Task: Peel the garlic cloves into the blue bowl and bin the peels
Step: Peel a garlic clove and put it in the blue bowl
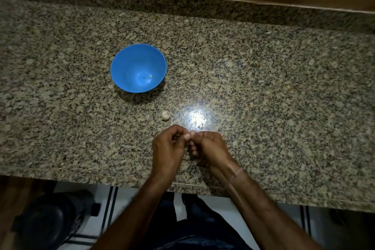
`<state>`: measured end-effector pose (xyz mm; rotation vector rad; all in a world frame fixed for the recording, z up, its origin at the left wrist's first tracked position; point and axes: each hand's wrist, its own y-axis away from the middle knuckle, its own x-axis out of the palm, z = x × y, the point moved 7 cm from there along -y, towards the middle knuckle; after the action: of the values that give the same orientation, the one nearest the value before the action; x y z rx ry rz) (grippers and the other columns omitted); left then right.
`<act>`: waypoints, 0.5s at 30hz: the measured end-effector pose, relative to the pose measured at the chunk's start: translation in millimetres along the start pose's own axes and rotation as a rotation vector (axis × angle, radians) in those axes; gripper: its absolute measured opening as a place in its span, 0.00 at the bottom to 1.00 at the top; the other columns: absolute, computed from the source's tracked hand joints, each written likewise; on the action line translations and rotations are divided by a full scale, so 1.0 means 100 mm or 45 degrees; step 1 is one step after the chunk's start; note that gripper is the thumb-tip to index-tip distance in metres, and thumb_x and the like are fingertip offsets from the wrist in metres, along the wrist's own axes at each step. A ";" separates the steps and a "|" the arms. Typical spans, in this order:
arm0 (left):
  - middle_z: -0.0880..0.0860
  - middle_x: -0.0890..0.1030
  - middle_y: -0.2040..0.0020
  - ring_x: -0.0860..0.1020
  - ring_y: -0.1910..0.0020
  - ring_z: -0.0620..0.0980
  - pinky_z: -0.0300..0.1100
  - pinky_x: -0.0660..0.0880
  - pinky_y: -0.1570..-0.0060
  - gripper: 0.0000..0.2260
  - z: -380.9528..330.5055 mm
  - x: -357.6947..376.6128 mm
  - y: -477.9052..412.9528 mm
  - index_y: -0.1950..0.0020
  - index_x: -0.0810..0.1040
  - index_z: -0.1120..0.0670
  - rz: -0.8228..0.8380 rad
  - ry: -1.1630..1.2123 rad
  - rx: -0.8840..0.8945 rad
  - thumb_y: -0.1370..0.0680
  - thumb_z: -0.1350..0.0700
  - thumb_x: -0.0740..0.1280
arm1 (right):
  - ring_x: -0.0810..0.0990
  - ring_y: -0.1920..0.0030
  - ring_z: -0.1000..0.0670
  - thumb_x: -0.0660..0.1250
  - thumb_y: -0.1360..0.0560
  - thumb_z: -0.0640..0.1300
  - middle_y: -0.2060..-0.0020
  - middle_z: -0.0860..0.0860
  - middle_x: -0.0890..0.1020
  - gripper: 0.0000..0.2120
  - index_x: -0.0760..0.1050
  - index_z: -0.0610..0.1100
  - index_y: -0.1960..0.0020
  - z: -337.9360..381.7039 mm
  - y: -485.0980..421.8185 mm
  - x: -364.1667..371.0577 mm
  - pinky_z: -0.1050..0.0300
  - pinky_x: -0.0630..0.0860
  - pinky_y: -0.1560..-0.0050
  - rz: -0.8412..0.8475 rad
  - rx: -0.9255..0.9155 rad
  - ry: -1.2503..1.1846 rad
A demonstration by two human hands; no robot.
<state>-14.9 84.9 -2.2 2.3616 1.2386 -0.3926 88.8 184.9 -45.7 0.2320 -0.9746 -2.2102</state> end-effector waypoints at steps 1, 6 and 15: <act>0.46 0.85 0.61 0.83 0.60 0.40 0.32 0.78 0.60 0.03 0.01 0.00 -0.01 0.54 0.84 0.53 0.015 -0.014 -0.015 0.22 0.60 0.73 | 0.75 0.69 0.49 0.71 0.19 0.45 0.70 0.46 0.79 0.15 0.78 0.40 0.62 0.01 0.01 0.02 0.57 0.73 0.67 -0.011 -0.012 -0.017; 0.55 0.84 0.63 0.79 0.65 0.47 0.40 0.77 0.61 0.08 0.28 0.18 0.02 0.57 0.83 0.59 0.263 0.580 -0.662 0.19 0.63 0.69 | 0.74 0.69 0.59 0.71 0.19 0.45 0.69 0.52 0.80 0.13 0.77 0.43 0.61 0.34 0.16 0.00 0.64 0.71 0.68 -0.273 -0.618 0.681; 0.47 0.84 0.62 0.81 0.63 0.42 0.30 0.74 0.64 0.05 0.07 -0.05 -0.07 0.56 0.82 0.52 0.028 0.060 -0.149 0.21 0.58 0.72 | 0.79 0.66 0.50 0.71 0.19 0.44 0.66 0.43 0.82 0.13 0.80 0.33 0.54 0.14 0.06 0.05 0.56 0.77 0.64 0.061 -0.259 0.204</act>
<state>-24.1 81.9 -7.8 2.2953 1.2213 -0.2518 82.5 186.9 -31.1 0.2830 -0.6572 -2.1906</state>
